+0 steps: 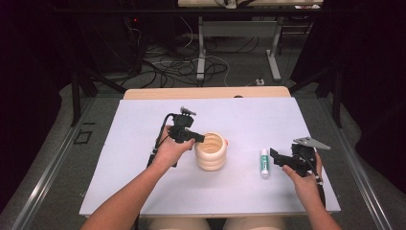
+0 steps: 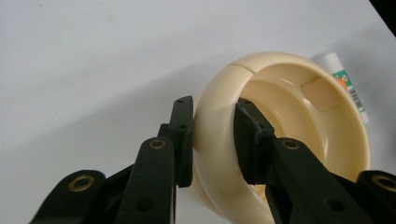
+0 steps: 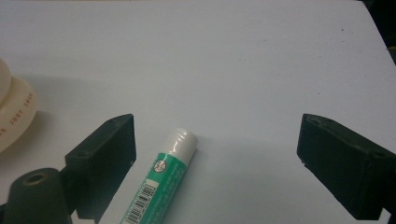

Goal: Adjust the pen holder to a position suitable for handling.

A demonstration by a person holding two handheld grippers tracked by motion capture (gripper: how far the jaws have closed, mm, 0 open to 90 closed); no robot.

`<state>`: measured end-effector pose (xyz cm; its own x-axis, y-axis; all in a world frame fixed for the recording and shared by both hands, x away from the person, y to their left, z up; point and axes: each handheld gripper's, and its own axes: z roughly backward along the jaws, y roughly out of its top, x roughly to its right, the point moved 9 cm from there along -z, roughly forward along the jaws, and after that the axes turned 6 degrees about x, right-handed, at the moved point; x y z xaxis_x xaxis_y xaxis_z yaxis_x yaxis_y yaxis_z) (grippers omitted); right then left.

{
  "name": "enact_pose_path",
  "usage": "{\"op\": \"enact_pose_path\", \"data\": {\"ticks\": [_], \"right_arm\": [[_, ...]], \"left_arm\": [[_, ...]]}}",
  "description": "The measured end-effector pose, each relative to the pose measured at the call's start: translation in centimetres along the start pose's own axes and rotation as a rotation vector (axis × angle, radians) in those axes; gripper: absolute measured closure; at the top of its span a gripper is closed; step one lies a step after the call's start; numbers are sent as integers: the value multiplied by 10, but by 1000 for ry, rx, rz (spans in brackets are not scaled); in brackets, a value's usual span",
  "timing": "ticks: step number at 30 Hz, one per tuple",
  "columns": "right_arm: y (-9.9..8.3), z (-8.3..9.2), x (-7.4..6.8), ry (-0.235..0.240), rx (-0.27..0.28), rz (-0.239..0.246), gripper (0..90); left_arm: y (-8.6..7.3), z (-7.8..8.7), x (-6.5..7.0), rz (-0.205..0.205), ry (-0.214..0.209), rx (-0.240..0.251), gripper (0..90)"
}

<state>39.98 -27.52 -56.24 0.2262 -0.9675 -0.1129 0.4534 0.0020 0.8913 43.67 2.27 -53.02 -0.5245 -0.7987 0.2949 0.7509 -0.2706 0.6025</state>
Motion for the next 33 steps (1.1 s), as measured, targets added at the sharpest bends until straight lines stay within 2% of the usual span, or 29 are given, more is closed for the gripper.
{"op": "enact_pose_path", "data": {"ticks": [2,3,9,11,12,13,14,19,23,25,26,29,31,33], "right_arm": [[0,0,0,0,-1,1,113],[0,0,0,-1,-1,2,114],[-1,0,-1,-1,-4,-6,115],[-1,0,-1,-2,-3,0,115],[0,0,-1,-1,-3,1,115],[0,0,-1,0,-2,0,115],[-1,0,-1,2,-3,-4,116],[0,0,-1,0,-3,7,116],[-1,0,-2,-1,-5,5,116],[-1,-1,-2,0,-7,6,116],[-1,-1,-2,-2,-7,13,121],[-1,-1,-3,7,-14,27,144],[-2,-2,-6,10,-21,9,145],[-2,-1,-7,14,-27,12,144]], "left_arm": [[-4,-2,3,12,-2,1,707],[-6,-2,2,-3,-5,-12,707],[-13,-9,2,-24,3,-11,707],[-14,-9,3,-2,-1,-2,707],[-14,-9,1,-21,-5,-3,707],[-15,-8,1,-22,-7,-2,706],[-15,-8,2,-11,-7,2,705],[-15,-9,2,-14,-10,12,701],[-16,-9,2,3,-21,20,693],[-16,-9,1,-1,-28,29,669],[-16,-9,1,16,-27,40,650],[-16,-8,0,21,-38,64,616],[-15,-7,0,21,-41,84,585],[-15,-4,0,18,-54,98,550]]}}
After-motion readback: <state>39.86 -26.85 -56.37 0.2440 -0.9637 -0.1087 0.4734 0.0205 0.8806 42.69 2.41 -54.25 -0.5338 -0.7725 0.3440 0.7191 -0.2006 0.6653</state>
